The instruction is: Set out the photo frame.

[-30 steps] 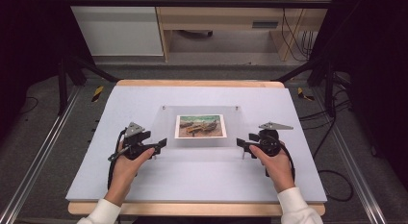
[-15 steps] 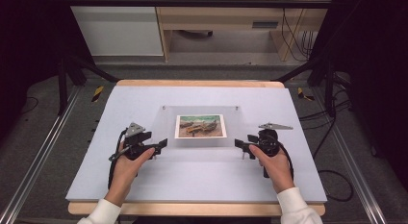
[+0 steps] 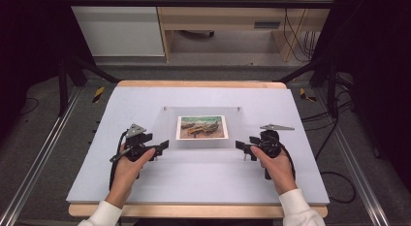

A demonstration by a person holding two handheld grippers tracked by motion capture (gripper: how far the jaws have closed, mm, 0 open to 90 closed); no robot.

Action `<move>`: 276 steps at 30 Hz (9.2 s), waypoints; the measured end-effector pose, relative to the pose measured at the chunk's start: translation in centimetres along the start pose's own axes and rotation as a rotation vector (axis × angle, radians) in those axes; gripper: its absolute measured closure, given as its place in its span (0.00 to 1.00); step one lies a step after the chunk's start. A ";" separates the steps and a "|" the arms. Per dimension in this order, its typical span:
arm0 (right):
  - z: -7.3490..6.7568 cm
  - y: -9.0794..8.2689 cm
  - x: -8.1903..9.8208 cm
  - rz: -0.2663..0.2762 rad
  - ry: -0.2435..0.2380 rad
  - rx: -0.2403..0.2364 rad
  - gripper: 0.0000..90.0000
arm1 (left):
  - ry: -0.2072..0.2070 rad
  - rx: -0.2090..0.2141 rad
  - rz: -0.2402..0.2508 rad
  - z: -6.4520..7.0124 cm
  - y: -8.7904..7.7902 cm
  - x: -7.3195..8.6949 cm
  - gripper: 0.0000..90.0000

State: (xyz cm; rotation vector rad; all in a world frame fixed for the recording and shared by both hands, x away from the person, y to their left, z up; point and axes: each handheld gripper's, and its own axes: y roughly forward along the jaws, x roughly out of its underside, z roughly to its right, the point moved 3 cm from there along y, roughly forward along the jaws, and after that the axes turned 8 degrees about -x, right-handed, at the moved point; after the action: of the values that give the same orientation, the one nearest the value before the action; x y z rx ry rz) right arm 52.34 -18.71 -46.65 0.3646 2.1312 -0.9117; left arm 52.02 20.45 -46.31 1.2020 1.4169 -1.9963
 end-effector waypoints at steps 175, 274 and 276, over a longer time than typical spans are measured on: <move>-4.3 -4.3 4.2 0.019 -0.207 0.149 0.67 | -0.026 0.012 0.023 1.0 -5.5 3.4 0.61; -5.5 -5.7 7.5 -0.051 -0.233 0.176 0.82 | 0.086 0.006 -0.069 2.1 -7.6 6.0 0.74; -5.5 -5.7 7.6 -0.052 -0.232 0.178 0.82 | 0.090 0.003 -0.071 2.1 -7.6 6.0 0.74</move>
State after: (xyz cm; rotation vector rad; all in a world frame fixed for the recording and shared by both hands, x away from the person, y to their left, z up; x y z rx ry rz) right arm 41.39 -19.05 -47.09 0.2787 1.8616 -1.1211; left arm 42.33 22.45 -46.84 1.2739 1.5206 -2.0150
